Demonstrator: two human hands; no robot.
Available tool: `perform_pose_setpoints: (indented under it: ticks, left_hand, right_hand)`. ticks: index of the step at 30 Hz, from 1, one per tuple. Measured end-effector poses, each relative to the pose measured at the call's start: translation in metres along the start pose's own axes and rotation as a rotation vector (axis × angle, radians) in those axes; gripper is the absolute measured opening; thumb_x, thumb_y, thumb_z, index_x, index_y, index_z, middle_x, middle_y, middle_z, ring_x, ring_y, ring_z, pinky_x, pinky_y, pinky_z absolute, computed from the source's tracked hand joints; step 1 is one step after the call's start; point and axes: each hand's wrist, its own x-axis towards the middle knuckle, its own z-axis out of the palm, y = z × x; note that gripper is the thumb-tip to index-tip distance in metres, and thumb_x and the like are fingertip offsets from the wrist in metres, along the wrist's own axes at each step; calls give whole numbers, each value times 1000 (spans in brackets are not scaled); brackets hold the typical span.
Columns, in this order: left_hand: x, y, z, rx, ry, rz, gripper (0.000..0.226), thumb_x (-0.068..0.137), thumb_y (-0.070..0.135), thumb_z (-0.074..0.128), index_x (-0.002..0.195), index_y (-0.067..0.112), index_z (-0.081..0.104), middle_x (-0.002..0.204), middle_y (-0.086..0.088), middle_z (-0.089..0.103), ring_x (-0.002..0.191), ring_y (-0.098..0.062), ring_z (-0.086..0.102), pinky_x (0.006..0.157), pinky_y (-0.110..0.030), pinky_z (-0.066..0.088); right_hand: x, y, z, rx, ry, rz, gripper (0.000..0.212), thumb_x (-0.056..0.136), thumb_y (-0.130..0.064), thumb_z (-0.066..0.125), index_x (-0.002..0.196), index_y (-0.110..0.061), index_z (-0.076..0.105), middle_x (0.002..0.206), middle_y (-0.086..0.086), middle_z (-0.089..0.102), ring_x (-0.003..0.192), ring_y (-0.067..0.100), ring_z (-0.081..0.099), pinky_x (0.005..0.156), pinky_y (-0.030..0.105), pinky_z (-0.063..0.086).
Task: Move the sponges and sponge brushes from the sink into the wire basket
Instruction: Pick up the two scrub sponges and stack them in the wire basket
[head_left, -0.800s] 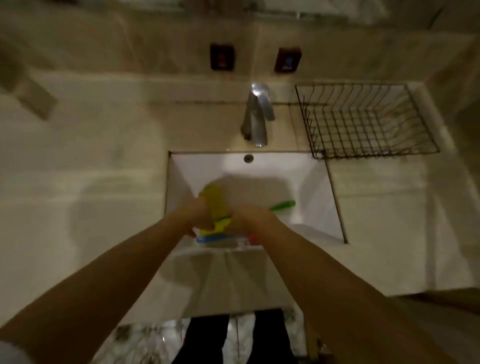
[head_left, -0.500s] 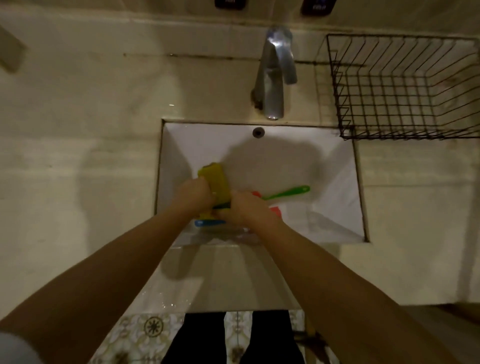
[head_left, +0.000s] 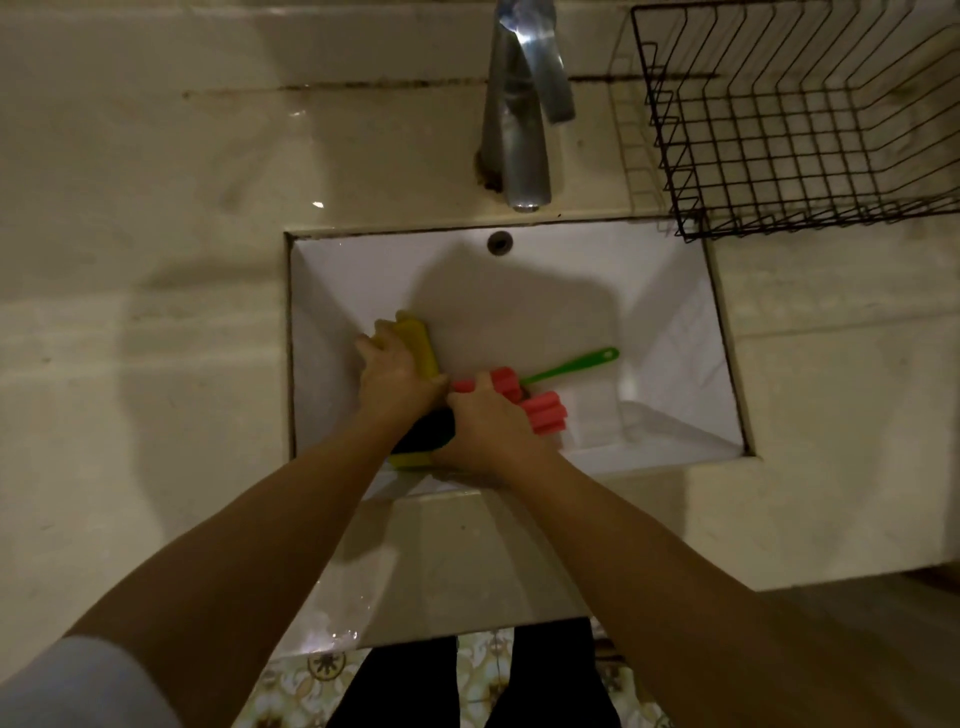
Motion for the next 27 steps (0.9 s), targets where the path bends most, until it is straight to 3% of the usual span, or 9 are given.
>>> perform_pose_setpoints:
  ticks: [3, 6, 9, 12, 14, 16, 18, 22, 27]
  left_hand:
    - [-10, 0, -13, -98, -42, -36, 88, 71, 31, 75, 138, 14, 22, 129, -18, 30, 99, -36, 52, 71, -33, 43]
    - [-23, 2, -30, -295, -35, -25, 71, 78, 23, 68, 135, 19, 27, 131, -19, 35, 93, -27, 43, 71, -31, 41]
    - [-33, 3, -51, -582, 13, -23, 62, 86, 20, 59, 140, 24, 30, 132, -15, 45, 97, -23, 49, 71, -33, 49]
    - [-48, 9, -73, -917, -104, -143, 49, 93, 17, 47, 140, 26, 36, 127, -10, 49, 103, -27, 53, 77, -42, 55]
    - [-62, 13, -88, -1118, -220, -258, 31, 94, 24, 43, 122, 24, 55, 117, -12, 57, 98, -29, 58, 79, -41, 53]
    - [-75, 13, -100, -1282, -313, -336, 23, 93, 32, 43, 96, 22, 63, 100, -12, 64, 85, -28, 61, 85, -42, 50]
    - [-81, 11, -106, -1350, -371, -338, 23, 91, 34, 43, 97, 21, 61, 91, -12, 64, 80, -28, 60, 78, -38, 48]
    - [-91, 7, -116, -1265, -515, -246, 40, 83, 44, 56, 113, 18, 61, 97, -14, 64, 83, -27, 60, 71, -34, 47]
    - [-101, 2, -118, -1161, -597, -134, 53, 82, 16, 61, 133, 13, 48, 114, -18, 57, 91, -28, 60, 71, -36, 51]
  right_hand:
    - [-8, 2, 1, 31, 21, 43, 63, 63, -65, 69, 105, -19, 56, 122, 12, 40, 92, 35, 60, 84, 45, 53]
    - [-21, 2, -3, 41, 42, 56, 72, 58, -66, 66, 107, -16, 51, 126, 13, 33, 96, 37, 56, 86, 46, 52]
    - [-35, 2, -7, 16, 106, 51, 56, 70, -43, 73, 111, -14, 48, 127, 15, 33, 102, 38, 55, 87, 47, 53]
    - [-53, 1, -16, 27, 118, 35, 59, 70, -28, 75, 121, -18, 47, 131, 15, 34, 108, 38, 55, 90, 49, 54]
    - [-66, 0, -23, 28, 149, 22, 62, 70, -25, 74, 125, -22, 45, 129, 13, 37, 109, 37, 54, 92, 49, 54]
    - [-77, 0, -31, 15, 202, 9, 62, 69, -25, 73, 125, -20, 46, 125, 12, 41, 107, 36, 56, 92, 48, 53]
    - [-87, -1, -39, 32, 239, 9, 60, 72, -26, 74, 124, -16, 47, 124, 11, 40, 102, 34, 58, 89, 46, 54]
    - [-104, 5, -54, 35, 309, 26, 54, 72, -31, 77, 114, -16, 47, 118, 8, 38, 87, 27, 58, 85, 44, 57]
    - [-119, 21, -68, -2, 367, 91, 60, 71, -35, 78, 119, -19, 45, 118, 6, 38, 95, 25, 59, 86, 41, 57]
